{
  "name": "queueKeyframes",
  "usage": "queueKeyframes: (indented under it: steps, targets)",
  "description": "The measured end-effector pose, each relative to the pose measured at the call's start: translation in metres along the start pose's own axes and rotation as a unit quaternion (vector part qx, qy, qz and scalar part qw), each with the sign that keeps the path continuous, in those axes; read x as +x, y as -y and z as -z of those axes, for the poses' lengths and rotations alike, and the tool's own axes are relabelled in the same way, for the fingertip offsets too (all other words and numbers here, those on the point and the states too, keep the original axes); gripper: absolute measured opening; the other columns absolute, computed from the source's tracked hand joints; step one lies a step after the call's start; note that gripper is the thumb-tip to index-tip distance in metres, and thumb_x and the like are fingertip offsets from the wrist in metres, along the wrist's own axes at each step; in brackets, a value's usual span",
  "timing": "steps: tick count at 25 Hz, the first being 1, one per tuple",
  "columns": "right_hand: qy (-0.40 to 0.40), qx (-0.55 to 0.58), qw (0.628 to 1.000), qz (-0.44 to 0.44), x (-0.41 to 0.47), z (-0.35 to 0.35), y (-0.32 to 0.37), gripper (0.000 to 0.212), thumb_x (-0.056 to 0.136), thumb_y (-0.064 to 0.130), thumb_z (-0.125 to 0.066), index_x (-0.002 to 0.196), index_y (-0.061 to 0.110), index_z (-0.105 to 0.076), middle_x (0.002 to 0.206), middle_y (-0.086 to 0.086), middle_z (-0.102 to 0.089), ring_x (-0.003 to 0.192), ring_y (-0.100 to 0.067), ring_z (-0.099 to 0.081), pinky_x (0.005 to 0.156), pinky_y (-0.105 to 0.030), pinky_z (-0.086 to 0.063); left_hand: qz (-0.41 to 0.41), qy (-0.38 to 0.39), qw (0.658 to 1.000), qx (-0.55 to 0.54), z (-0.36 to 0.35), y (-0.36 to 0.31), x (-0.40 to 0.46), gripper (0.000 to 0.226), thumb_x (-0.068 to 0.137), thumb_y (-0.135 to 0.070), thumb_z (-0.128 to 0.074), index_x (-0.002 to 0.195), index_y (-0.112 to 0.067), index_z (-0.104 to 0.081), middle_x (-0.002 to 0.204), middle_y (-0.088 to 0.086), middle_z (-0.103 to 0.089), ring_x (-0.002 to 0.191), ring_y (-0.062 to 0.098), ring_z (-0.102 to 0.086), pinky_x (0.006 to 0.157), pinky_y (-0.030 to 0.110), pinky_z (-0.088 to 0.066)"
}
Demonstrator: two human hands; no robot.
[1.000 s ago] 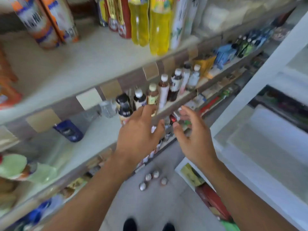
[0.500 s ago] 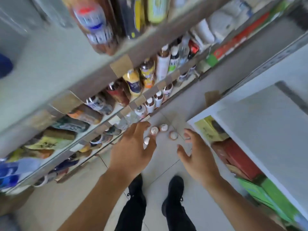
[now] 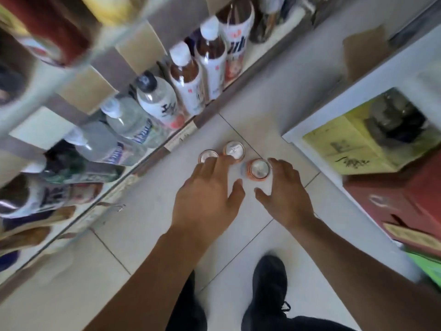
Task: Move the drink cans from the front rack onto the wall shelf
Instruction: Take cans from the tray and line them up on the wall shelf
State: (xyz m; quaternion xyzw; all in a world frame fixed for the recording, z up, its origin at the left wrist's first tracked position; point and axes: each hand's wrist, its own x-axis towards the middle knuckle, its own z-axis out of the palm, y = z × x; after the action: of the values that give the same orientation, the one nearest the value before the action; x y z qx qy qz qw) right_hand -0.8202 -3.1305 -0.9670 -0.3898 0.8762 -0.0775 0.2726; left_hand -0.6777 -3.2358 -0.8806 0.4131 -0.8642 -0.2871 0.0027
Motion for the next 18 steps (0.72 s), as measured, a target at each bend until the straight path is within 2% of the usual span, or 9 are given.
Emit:
queueKeyframes:
  steps: [3,5,7,10,13,16,18]
  targets:
    - [0.003,-0.005,1.0,0.01,0.027,-0.03,-0.012,0.087,0.078,0.035,-0.079,0.149,0.016,-0.031,0.151,-0.01,-0.035,0.133,-0.033,-0.038,0.094,-0.05,-0.051,-0.022,-0.007,1.0,-0.004,-0.02,0.015,0.019,0.04,0.085,-0.032,-0.055,0.123,-0.019,-0.054,0.113,0.001,-0.06,0.103,0.023,-0.057,0.068,0.034,-0.046]
    - [0.017,0.007,1.0,0.007,0.041,-0.044,-0.016,0.094,0.078,0.036,-0.079,0.153,0.021,-0.023,0.158,-0.007,-0.025,0.14,-0.03,-0.031,0.099,-0.048,-0.048,-0.006,-0.028,0.999,-0.027,-0.024,0.02,0.024,0.04,0.084,-0.034,-0.051,0.122,-0.02,-0.054,0.114,-0.002,-0.059,0.1,0.021,-0.056,0.067,0.028,-0.039]
    - [0.034,0.026,0.999,0.002,0.052,-0.055,-0.019,0.098,0.078,0.034,-0.08,0.154,0.023,-0.02,0.159,-0.006,-0.022,0.141,-0.029,-0.031,0.1,-0.046,-0.047,0.0,-0.043,0.998,-0.045,-0.028,0.021,0.022,0.04,0.084,-0.036,-0.048,0.121,-0.021,-0.054,0.111,-0.002,-0.059,0.096,0.021,-0.056,0.066,0.028,-0.039]
    - [0.027,0.026,0.999,0.005,0.061,-0.068,-0.021,0.083,0.08,0.023,-0.078,0.148,0.018,-0.031,0.146,-0.011,-0.038,0.124,-0.035,-0.049,0.094,-0.046,-0.051,-0.008,-0.046,0.998,-0.042,-0.033,0.021,0.014,0.038,0.086,-0.037,-0.048,0.119,-0.02,-0.054,0.107,0.0,-0.06,0.09,0.023,-0.058,0.063,0.033,-0.048]
    - [0.013,0.034,0.999,-0.025,0.058,-0.062,-0.019,0.068,0.081,0.014,-0.074,0.14,0.015,-0.04,0.133,-0.014,-0.047,0.111,-0.039,-0.056,0.088,-0.042,-0.05,-0.001,-0.036,0.999,-0.038,-0.033,0.022,0.008,0.037,0.086,-0.034,-0.054,0.12,-0.021,-0.053,0.108,0.001,-0.06,0.093,0.024,-0.058,0.067,0.036,-0.049]
    - [0.004,0.085,0.995,-0.042,0.034,-0.028,-0.018,0.069,0.077,0.018,-0.074,0.139,0.019,-0.043,0.128,-0.012,-0.051,0.111,-0.035,-0.056,0.083,-0.032,-0.042,-0.002,-0.028,0.999,-0.034,-0.022,0.019,-0.005,0.036,0.086,-0.03,-0.061,0.121,-0.023,-0.052,0.109,-0.001,-0.059,0.096,0.024,-0.057,0.07,0.036,-0.048]
    - [-0.007,0.123,0.992,-0.031,0.003,0.013,-0.012,0.076,0.074,0.021,-0.077,0.142,0.024,-0.043,0.129,-0.007,-0.053,0.115,-0.027,-0.055,0.087,-0.029,-0.042,-0.01,-0.031,0.998,-0.053,-0.003,0.009,-0.024,0.038,0.085,-0.03,-0.061,0.121,-0.024,-0.053,0.11,-0.004,-0.06,0.094,0.023,-0.058,0.071,0.038,-0.052]
